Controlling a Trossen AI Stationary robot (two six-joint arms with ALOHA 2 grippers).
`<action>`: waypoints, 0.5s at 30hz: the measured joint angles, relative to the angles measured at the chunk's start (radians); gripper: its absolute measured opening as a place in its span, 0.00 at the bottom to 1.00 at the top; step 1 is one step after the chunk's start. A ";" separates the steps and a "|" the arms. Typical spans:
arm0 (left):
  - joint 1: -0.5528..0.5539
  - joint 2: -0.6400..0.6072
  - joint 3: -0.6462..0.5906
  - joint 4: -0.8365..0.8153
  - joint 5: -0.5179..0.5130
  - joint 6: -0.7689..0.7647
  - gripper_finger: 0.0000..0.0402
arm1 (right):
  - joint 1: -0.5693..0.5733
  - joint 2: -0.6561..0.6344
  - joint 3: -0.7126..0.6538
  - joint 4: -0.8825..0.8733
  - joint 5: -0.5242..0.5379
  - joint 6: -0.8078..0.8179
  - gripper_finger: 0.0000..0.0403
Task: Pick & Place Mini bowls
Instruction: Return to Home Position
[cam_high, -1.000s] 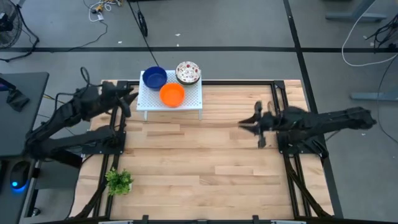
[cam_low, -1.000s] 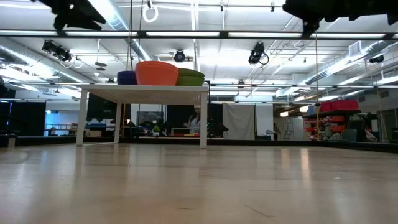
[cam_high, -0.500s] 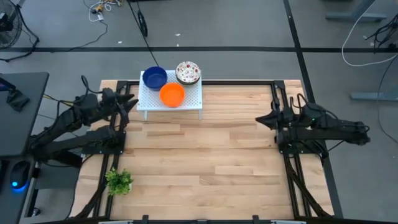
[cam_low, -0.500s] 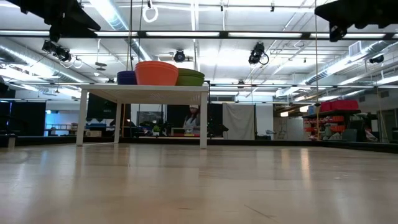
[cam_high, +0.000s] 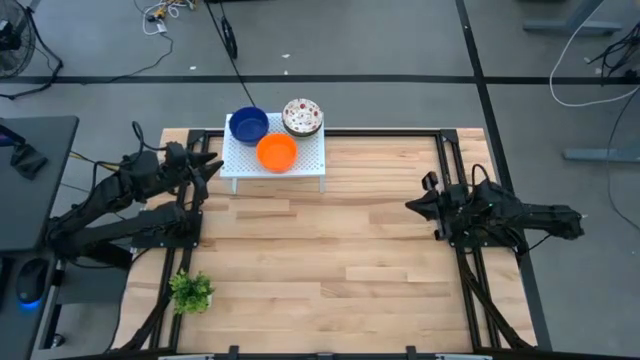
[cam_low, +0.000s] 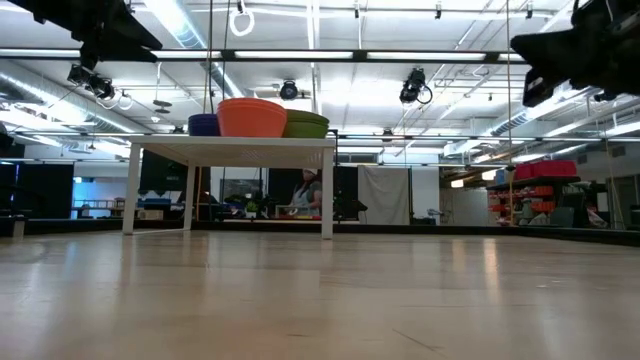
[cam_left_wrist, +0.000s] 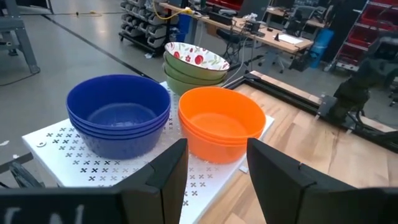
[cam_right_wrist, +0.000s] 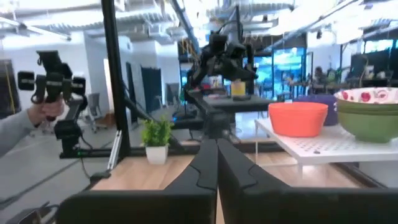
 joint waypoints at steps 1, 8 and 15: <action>0.000 0.000 0.000 0.000 0.000 0.000 0.42 | -0.005 -0.001 -0.026 0.043 -0.001 0.004 0.01; 0.000 0.000 0.000 -0.001 0.003 0.006 0.42 | -0.025 -0.002 -0.034 0.025 -0.035 0.003 0.01; 0.000 0.000 0.000 -0.002 0.003 0.007 0.42 | 0.001 0.000 -0.034 -0.098 -0.135 -0.007 0.01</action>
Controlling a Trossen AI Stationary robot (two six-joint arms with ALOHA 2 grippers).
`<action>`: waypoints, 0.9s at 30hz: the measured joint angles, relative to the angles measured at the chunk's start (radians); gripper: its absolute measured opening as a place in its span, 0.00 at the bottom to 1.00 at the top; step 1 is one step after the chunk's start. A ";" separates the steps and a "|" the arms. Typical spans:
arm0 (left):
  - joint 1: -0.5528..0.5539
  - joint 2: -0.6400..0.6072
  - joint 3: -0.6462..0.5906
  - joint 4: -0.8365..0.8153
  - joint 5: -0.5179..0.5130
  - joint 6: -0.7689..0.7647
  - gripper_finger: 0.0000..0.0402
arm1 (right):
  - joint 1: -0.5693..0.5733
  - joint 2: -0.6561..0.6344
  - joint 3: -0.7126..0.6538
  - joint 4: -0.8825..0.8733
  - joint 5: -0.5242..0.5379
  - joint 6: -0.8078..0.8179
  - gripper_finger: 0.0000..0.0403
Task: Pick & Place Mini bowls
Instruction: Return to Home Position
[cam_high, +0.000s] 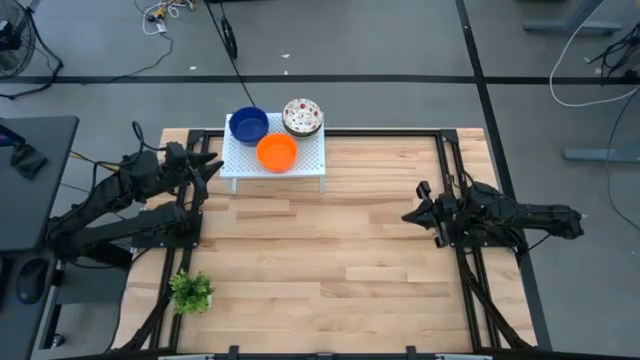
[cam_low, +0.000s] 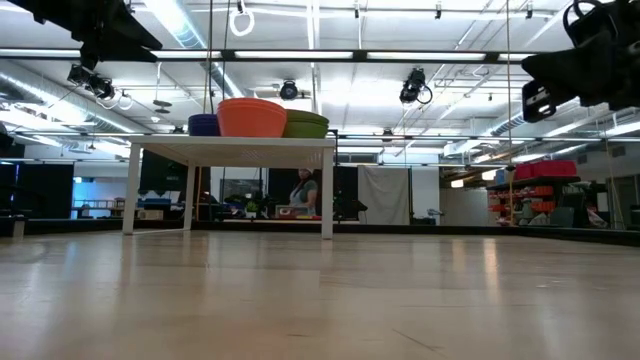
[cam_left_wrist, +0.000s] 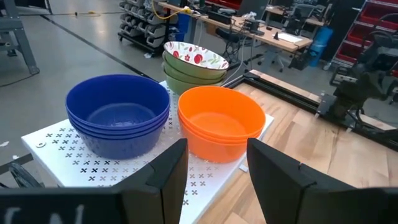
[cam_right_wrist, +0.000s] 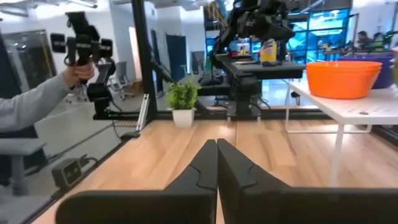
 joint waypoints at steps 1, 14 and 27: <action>0.000 0.000 0.000 0.000 0.000 0.000 0.42 | 0.006 0.000 0.000 0.005 0.013 0.006 0.01; 0.000 0.000 0.000 -0.012 0.000 0.004 0.42 | 0.107 0.000 0.000 -0.051 0.243 -0.045 0.01; 0.000 -0.217 -0.001 -0.055 0.174 0.080 0.42 | 0.106 0.005 0.000 -0.079 0.320 -0.081 0.06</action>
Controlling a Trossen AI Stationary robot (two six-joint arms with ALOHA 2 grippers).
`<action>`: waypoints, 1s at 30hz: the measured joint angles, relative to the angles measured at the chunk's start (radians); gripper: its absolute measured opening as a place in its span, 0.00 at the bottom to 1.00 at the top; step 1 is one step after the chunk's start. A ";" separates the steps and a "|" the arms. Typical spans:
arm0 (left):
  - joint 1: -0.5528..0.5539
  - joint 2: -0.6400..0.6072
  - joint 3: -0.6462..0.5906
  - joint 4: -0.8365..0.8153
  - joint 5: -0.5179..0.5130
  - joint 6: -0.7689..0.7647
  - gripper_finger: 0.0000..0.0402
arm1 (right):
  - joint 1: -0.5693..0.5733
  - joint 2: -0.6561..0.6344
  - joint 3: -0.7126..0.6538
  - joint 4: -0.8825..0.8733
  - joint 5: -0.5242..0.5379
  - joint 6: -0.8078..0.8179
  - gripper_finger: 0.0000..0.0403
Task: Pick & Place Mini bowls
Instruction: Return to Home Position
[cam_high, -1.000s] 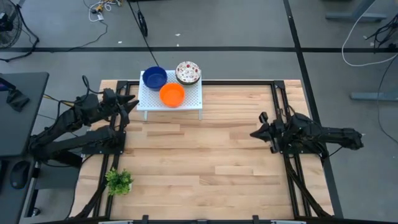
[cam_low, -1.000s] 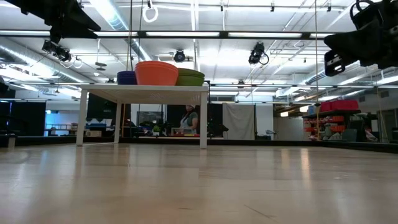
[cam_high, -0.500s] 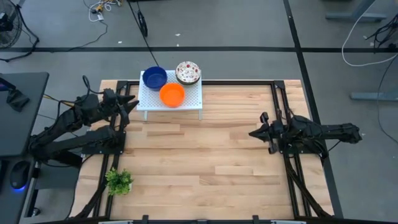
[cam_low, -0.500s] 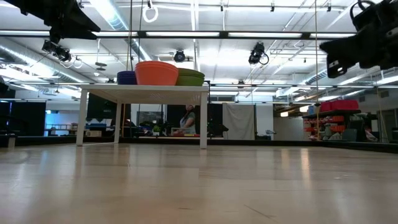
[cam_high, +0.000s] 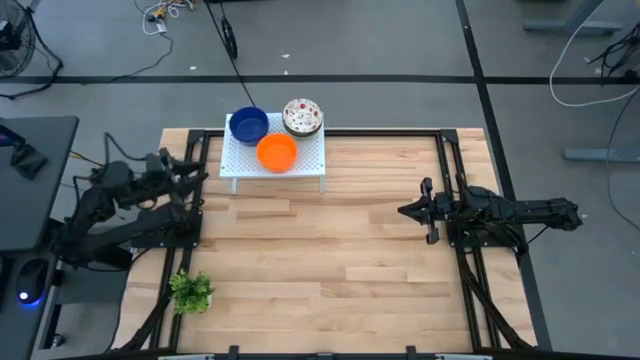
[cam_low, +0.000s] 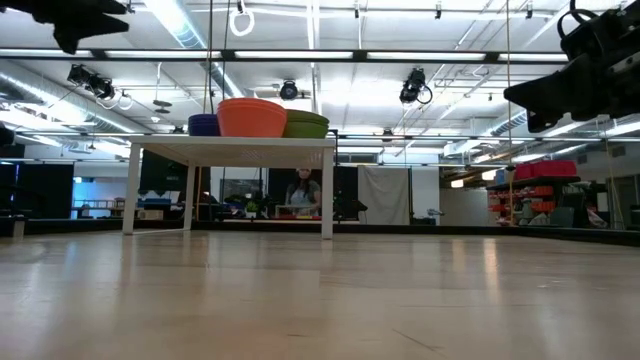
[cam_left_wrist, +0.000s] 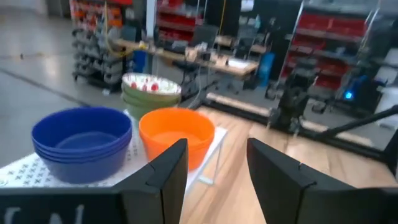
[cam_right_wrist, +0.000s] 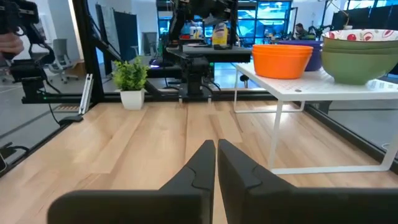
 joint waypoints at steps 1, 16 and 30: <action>0.000 -0.030 -0.008 0.001 0.003 0.000 0.42 | 0.000 0.000 0.000 0.000 0.000 0.000 0.06; -0.001 -0.059 -0.186 0.296 0.170 0.026 0.16 | 0.000 0.000 0.000 0.002 0.000 0.000 0.06; -0.099 -0.057 -0.592 0.812 0.223 0.020 0.01 | 0.000 0.000 0.000 0.002 0.000 0.000 0.07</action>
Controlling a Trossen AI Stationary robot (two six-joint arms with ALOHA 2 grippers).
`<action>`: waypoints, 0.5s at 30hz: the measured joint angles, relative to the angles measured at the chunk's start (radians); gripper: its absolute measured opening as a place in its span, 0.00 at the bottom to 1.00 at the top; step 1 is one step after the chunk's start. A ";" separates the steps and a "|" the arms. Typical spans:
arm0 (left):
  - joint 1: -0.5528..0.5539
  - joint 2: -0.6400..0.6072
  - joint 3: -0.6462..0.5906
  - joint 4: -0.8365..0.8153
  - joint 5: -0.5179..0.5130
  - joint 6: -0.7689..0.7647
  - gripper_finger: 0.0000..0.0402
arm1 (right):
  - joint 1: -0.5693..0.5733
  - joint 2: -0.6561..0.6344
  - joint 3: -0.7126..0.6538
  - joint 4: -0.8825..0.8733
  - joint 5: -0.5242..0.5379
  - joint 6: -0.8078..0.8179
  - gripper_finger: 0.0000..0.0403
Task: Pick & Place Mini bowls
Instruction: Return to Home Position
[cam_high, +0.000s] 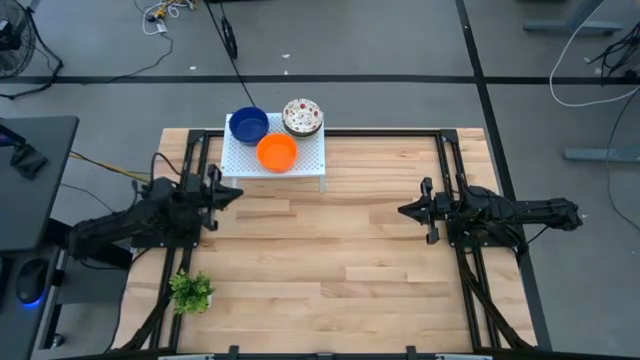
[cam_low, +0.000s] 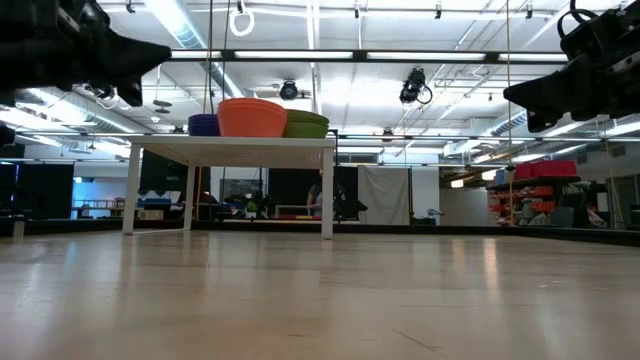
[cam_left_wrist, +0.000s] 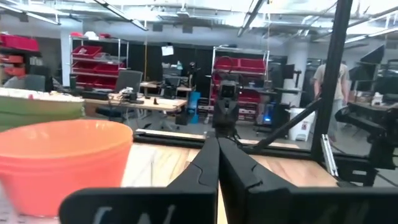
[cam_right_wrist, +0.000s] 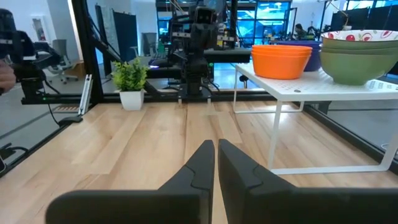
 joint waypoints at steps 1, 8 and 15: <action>-0.021 0.000 -0.015 0.016 -0.021 0.000 0.01 | 0.000 0.000 0.000 0.000 0.000 0.000 0.07; -0.173 0.007 -0.060 0.037 -0.176 0.058 0.00 | 0.000 0.000 0.000 0.000 0.000 0.000 0.07; -0.296 0.007 -0.060 -0.106 -0.381 0.114 0.00 | 0.000 0.000 0.000 0.000 0.000 0.000 0.07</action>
